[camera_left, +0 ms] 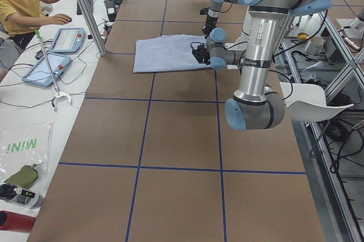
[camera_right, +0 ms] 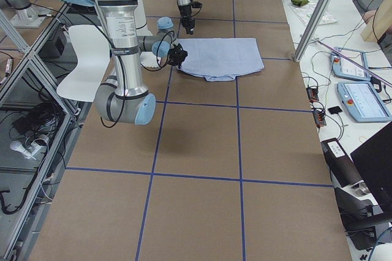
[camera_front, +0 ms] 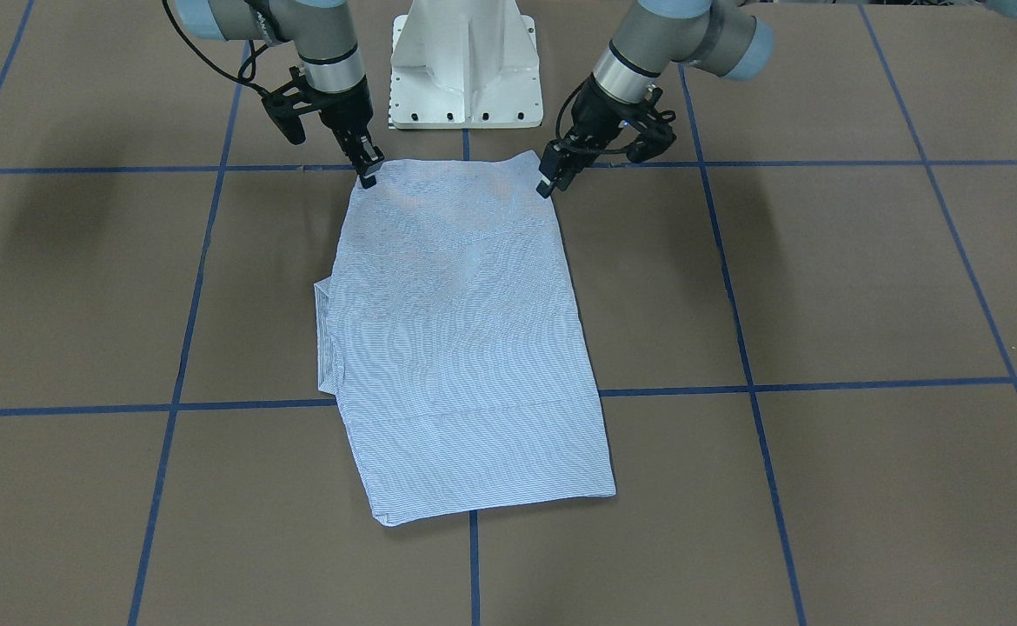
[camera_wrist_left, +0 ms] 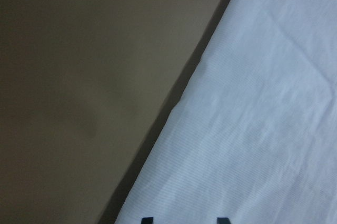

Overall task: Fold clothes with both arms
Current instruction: 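Lower the left gripper to the other near corner of the shirt and grasp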

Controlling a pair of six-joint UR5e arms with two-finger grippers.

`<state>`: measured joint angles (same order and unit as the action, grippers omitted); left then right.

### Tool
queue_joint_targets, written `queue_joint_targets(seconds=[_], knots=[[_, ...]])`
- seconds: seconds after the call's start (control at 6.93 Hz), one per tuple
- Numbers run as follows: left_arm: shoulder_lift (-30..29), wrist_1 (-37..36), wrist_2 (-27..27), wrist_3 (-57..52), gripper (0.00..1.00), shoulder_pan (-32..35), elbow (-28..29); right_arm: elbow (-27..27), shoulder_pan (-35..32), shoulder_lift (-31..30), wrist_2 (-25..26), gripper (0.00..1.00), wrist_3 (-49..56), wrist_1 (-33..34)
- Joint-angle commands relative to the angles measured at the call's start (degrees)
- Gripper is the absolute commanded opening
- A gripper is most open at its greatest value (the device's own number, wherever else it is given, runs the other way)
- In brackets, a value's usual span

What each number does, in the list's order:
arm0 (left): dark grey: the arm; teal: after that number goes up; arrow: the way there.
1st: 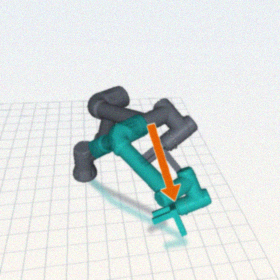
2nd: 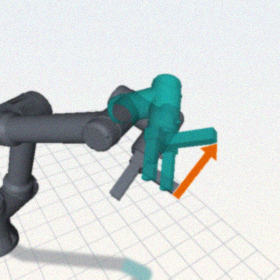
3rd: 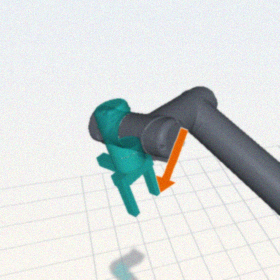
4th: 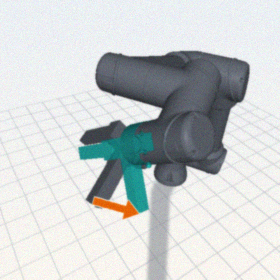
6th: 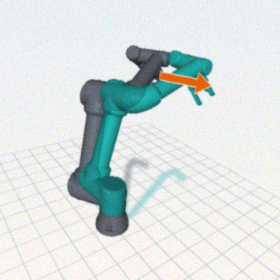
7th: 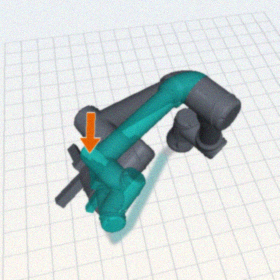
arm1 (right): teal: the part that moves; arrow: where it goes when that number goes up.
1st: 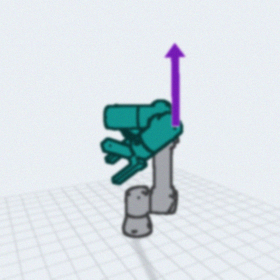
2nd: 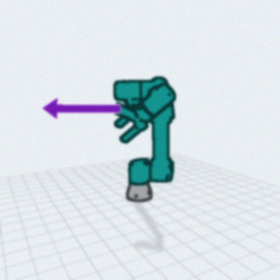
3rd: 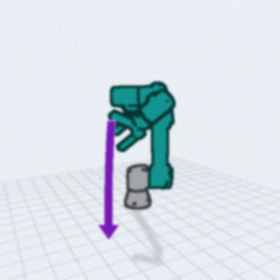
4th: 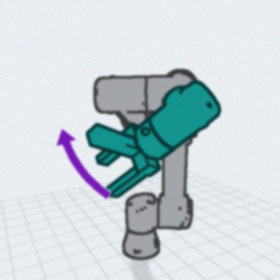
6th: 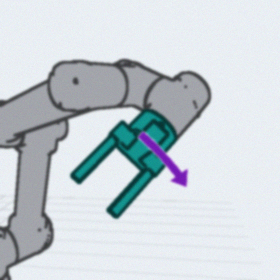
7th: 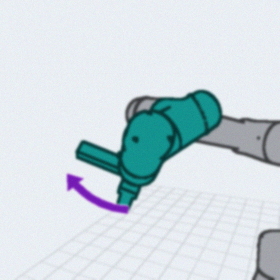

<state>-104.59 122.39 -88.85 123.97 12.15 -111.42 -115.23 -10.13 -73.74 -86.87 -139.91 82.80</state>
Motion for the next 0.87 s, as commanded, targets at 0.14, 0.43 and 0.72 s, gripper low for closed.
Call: queue_joint_targets(seconds=[0.14, 0.43, 0.72], knots=[[0.0, -4.2, 4.1, 3.7, 0.5, -6.4, 0.1, -0.3, 0.0, 0.1, -0.1, 0.0, 0.0, 0.0], [-0.4, -4.2, 4.1, 3.7, 0.48, -7.4, 0.5, -0.5, 0.0, 0.0, -0.1, 0.0, 0.0, 0.0], [-0.5, -4.2, 4.1, 3.9, 0.0, -7.4, 0.4, -0.9, -0.1, 0.0, -0.1, 0.0, 0.0, 0.1]])
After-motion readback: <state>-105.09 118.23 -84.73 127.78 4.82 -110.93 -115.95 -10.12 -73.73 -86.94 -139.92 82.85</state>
